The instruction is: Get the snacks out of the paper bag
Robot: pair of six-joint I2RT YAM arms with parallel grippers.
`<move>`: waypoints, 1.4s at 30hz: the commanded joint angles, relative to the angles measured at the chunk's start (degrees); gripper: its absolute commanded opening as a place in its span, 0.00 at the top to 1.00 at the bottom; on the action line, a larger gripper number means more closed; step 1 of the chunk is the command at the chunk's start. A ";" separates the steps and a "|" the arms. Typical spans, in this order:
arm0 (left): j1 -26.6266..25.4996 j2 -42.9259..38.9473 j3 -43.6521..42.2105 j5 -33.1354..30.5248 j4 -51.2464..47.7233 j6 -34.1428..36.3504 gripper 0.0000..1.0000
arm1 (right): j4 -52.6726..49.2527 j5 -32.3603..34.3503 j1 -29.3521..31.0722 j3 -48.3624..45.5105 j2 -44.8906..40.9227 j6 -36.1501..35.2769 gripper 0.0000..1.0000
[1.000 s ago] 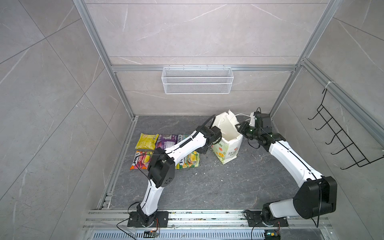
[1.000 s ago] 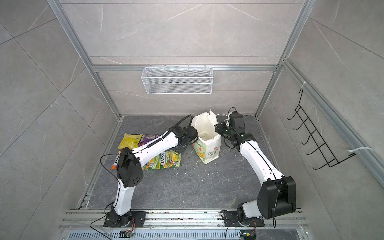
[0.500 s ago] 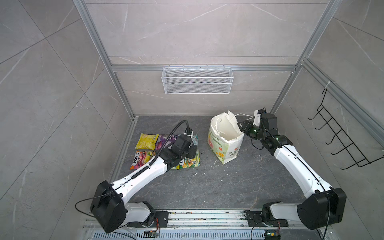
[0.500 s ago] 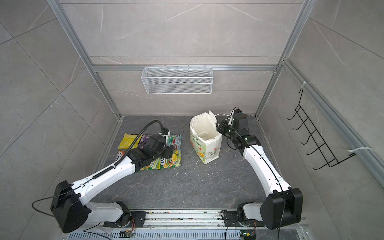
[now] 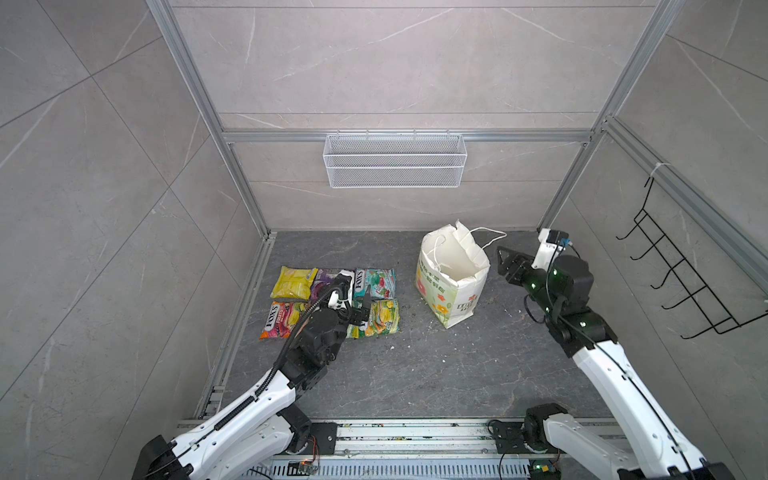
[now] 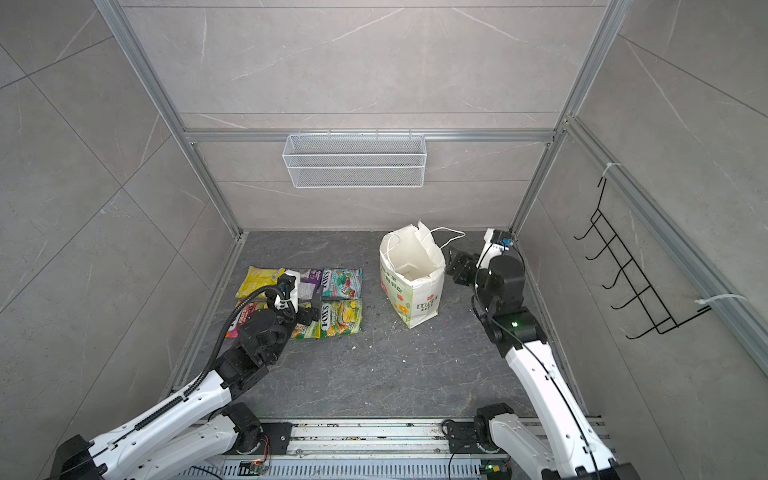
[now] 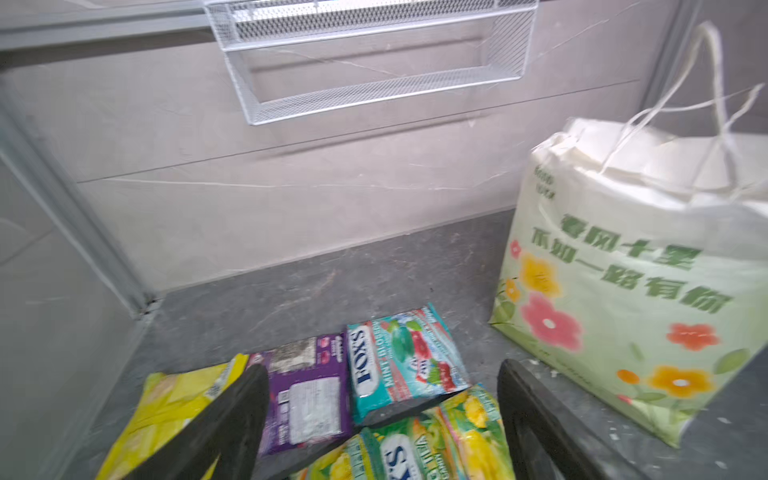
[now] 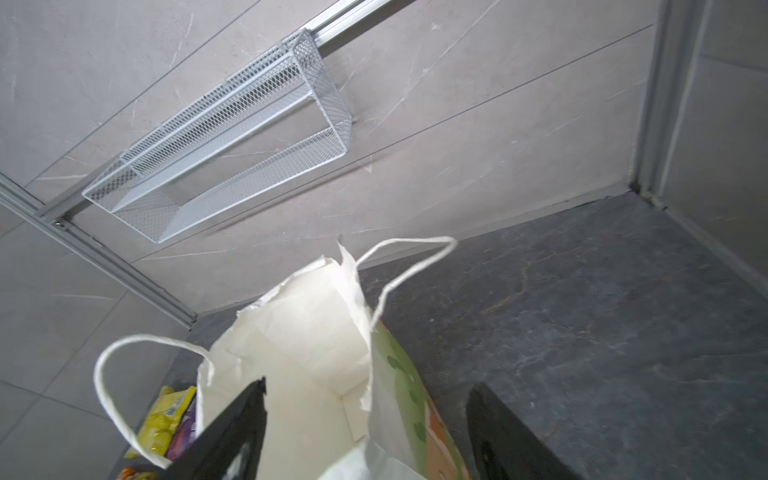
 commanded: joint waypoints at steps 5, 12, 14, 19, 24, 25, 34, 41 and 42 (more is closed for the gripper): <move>5.23 -1.07 -10.84 -17.46 9.93 3.50 0.08 | 18.44 16.02 -0.18 -22.32 -6.82 -8.57 0.13; 18.08 7.24 -16.44 -17.92 7.98 -6.53 0.03 | 22.03 21.08 -0.23 -30.69 -3.11 -9.22 0.01; 21.96 9.41 -16.20 -13.32 8.08 -5.87 0.01 | 25.48 21.39 -0.19 -32.63 -1.04 -9.15 0.01; 27.85 12.15 -13.60 -11.44 5.13 -6.10 0.00 | 38.86 23.04 -0.10 -36.88 6.63 -13.63 0.01; 33.91 11.99 -13.32 -5.96 4.53 -7.35 0.00 | 47.82 22.80 -0.09 -37.90 14.45 -15.95 0.01; 34.46 11.96 -13.35 -5.44 4.81 -7.87 0.00 | 49.91 22.98 -0.15 -38.34 15.54 -16.49 0.01; 37.00 19.39 -16.41 9.97 24.39 -7.36 0.00 | 62.90 19.78 -0.10 -38.18 25.90 -21.65 0.01; 41.84 32.36 -15.85 18.91 38.63 -7.89 0.00 | 63.02 16.65 -0.13 -36.07 30.31 -22.43 0.01; 42.02 34.28 -16.17 20.23 40.51 -7.54 0.00 | 63.40 16.67 -0.12 -35.86 30.83 -22.43 0.01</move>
